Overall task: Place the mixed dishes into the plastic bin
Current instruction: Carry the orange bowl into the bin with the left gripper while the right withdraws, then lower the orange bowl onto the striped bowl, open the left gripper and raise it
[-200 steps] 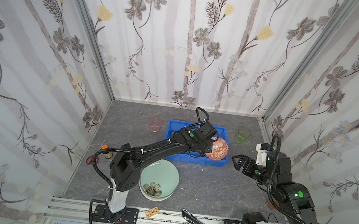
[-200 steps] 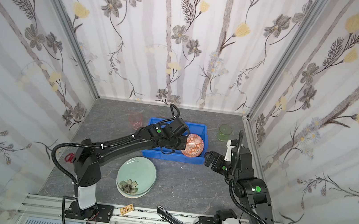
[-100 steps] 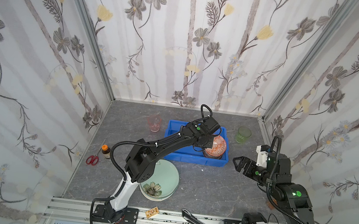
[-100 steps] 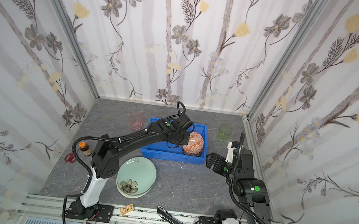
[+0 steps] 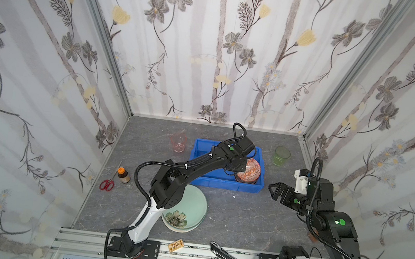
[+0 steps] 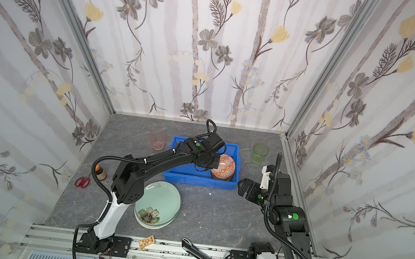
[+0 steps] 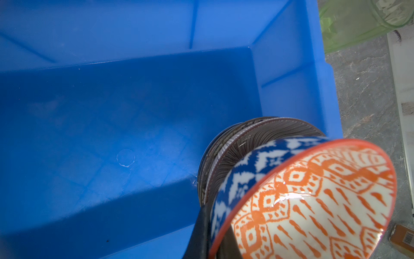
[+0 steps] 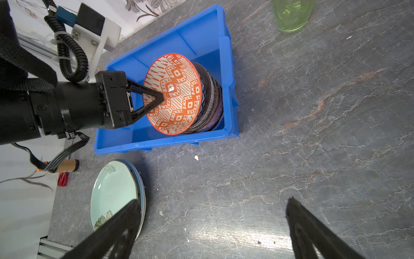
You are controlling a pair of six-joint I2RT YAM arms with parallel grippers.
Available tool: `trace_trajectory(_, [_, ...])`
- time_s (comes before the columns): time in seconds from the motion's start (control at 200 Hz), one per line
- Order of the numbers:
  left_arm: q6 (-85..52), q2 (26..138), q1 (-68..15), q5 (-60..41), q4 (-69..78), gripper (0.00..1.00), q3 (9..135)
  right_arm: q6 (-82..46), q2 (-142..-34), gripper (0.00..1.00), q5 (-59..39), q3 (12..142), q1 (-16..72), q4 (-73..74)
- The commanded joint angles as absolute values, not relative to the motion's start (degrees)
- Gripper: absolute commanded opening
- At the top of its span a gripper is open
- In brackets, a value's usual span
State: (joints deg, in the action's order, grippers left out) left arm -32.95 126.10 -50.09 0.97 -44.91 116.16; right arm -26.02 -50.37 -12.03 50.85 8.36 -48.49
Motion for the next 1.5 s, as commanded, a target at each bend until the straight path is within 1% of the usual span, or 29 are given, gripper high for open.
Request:
trace_trajectory(0.0, [-33.12, 126.81, -50.0, -0.58, -44.39, 0.0, 117.91, -25.4, -50.54, 1.0, -12.55, 50.46, 8.18, -46.18])
trace_trajectory(0.225, [-33.27, 127.44, -50.0, -1.14, -44.38, 0.0, 119.15, -25.31, -50.38, 1.0, -12.66, 49.77, 7.84, -46.14])
trace_trajectory(0.5, [-33.15, 127.16, -50.01, -0.75, -44.47, 0.0, 117.21, -25.14, -50.54, 1.0, -13.2, 49.35, 7.56, -45.79])
trace_trajectory(0.565, [-33.05, 126.91, -50.02, -0.79, -44.47, 0.07, 117.08, -25.16, -50.54, 1.0, -13.27, 49.28, 7.47, -45.71])
trace_trajectory(0.899, [-32.89, 126.76, -50.01, -0.41, -44.47, 0.22, 117.16, -25.14, -50.41, 1.0, -13.94, 49.31, 7.23, -45.71])
trace_trajectory(1.014, [-33.09, 126.35, -50.01, -1.03, -44.47, 0.31, 117.13, -25.14, -50.19, 1.0, -13.92, 49.22, 7.08, -45.71])
trace_trajectory(1.239, [-33.18, 125.06, -50.01, -1.32, -44.47, 0.43, 117.16, -25.14, -50.45, 1.0, -14.38, 48.78, 6.94, -45.45])
trace_trajectory(1.494, [-33.37, 124.33, -50.19, -1.74, -44.57, 0.52, 117.16, -25.14, -50.19, 1.0, -14.42, 48.92, 6.86, -45.53])
